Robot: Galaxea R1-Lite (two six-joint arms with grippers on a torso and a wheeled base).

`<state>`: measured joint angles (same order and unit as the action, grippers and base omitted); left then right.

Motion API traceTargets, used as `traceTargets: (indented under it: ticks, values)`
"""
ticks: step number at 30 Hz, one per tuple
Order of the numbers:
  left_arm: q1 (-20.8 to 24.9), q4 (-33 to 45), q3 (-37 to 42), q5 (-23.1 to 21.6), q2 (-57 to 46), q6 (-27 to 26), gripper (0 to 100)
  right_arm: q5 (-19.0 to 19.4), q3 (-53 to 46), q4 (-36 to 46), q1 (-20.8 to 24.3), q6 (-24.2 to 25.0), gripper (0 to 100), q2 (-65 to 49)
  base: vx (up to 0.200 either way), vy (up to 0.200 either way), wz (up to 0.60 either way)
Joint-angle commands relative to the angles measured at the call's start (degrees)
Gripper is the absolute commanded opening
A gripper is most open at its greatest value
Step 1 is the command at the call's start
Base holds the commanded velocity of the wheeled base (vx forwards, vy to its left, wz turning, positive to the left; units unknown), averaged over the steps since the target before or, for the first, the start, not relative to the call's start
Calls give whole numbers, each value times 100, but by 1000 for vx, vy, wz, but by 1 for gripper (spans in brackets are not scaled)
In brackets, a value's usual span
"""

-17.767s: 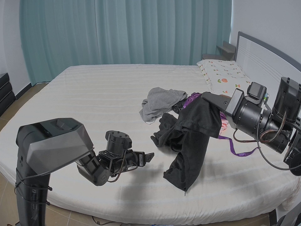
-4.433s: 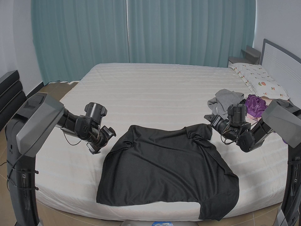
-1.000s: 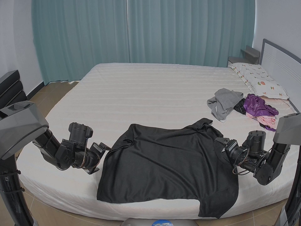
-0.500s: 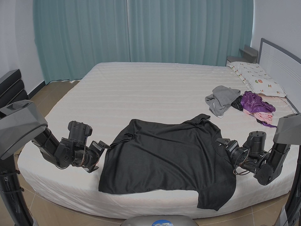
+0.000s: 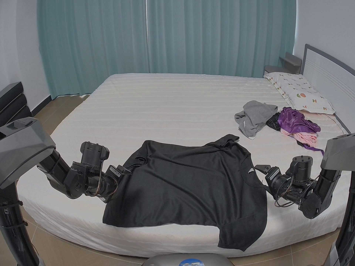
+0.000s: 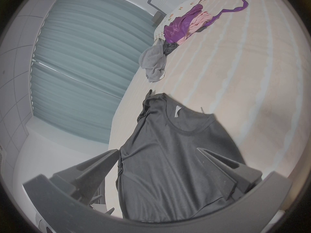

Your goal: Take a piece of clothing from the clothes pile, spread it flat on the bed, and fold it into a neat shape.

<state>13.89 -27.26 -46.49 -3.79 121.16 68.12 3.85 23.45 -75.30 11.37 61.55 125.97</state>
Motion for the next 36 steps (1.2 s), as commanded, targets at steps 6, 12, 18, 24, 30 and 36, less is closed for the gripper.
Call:
traceTargets:
  ticks: [6,12,18,24,30,36]
  values:
    - [0,-25,53,10,-163,8,100,1,-8,-2,32,-3,100,60,0,0,0]
    - [-17,-25,35,-8,-119,8,100,-7,-8,-2,58,-3,100,60,200,0,0]
    - [-17,-34,-61,-8,-102,-18,100,1,-8,-2,58,-3,100,104,0,0,0]
    - [18,-16,-571,142,470,-510,100,10,-8,7,67,-3,100,104,0,0,0]
    - [9,239,-1608,502,1129,-932,100,10,28,-2,84,-11,100,315,0,0,0]
    - [0,739,-2760,599,1612,-1073,100,28,54,-2,84,6,100,411,0,0,0]
